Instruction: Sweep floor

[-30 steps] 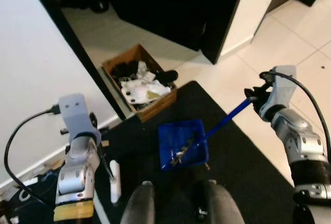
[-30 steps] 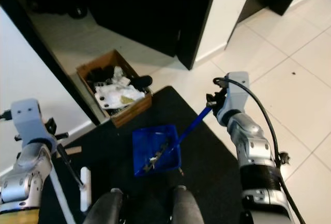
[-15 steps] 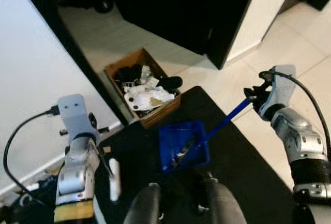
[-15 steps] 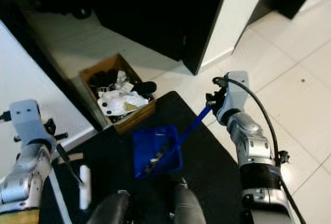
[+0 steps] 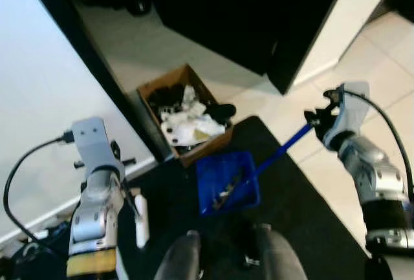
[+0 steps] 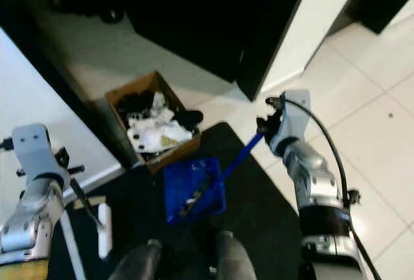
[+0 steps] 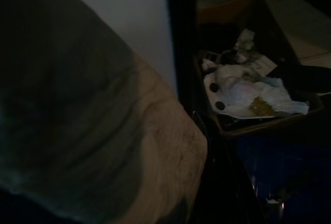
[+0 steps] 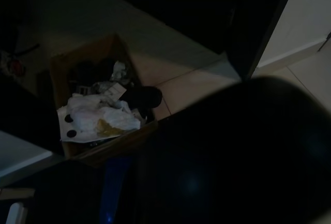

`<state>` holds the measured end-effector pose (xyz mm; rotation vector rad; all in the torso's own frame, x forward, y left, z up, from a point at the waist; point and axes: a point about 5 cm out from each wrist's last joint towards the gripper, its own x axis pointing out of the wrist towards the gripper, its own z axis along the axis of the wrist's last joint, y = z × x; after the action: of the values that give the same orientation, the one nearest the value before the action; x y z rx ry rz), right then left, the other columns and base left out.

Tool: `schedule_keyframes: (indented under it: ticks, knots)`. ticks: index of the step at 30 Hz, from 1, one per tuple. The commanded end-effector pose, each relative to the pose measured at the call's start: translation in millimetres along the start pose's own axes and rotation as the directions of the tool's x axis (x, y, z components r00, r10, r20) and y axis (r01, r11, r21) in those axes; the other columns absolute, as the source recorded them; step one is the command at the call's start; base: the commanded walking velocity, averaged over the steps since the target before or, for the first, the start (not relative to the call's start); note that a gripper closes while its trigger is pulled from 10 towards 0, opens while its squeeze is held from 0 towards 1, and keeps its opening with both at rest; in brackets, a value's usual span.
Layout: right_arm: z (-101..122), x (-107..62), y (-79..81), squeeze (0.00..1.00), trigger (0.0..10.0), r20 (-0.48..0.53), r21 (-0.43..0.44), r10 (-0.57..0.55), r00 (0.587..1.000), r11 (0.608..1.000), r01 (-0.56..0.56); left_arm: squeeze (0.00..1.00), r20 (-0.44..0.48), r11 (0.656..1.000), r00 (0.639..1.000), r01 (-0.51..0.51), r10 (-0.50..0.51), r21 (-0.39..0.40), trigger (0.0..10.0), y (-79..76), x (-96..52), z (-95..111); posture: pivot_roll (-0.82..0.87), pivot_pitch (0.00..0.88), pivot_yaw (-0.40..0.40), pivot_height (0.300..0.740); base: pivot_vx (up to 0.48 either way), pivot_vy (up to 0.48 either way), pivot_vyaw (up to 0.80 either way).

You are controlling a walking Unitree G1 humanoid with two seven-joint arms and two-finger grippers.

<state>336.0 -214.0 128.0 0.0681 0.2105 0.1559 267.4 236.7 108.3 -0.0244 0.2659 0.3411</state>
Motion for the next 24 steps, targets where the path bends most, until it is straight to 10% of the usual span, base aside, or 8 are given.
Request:
schedule_keyframes:
  ticks: [1,24]
  knots:
    - [0.6,-3.3,-5.0,0.00,10.0,0.006,-0.003,-0.017,1.000,1.000,0.017,0.00,-0.002,1.000,1.000,-0.012,0.012,0.024,10.0,3.1,-1.0,-2.6,0.07,0.216,-0.003,0.740,0.337,-0.337,0.00]
    - [0.3,-1.9,-5.0,0.00,10.0,0.006,-0.004,-0.019,1.000,1.000,0.019,0.00,0.000,1.000,1.000,-0.011,0.011,0.021,10.0,2.8,0.7,-2.1,0.07,0.204,-0.002,0.740,0.348,-0.284,0.00]
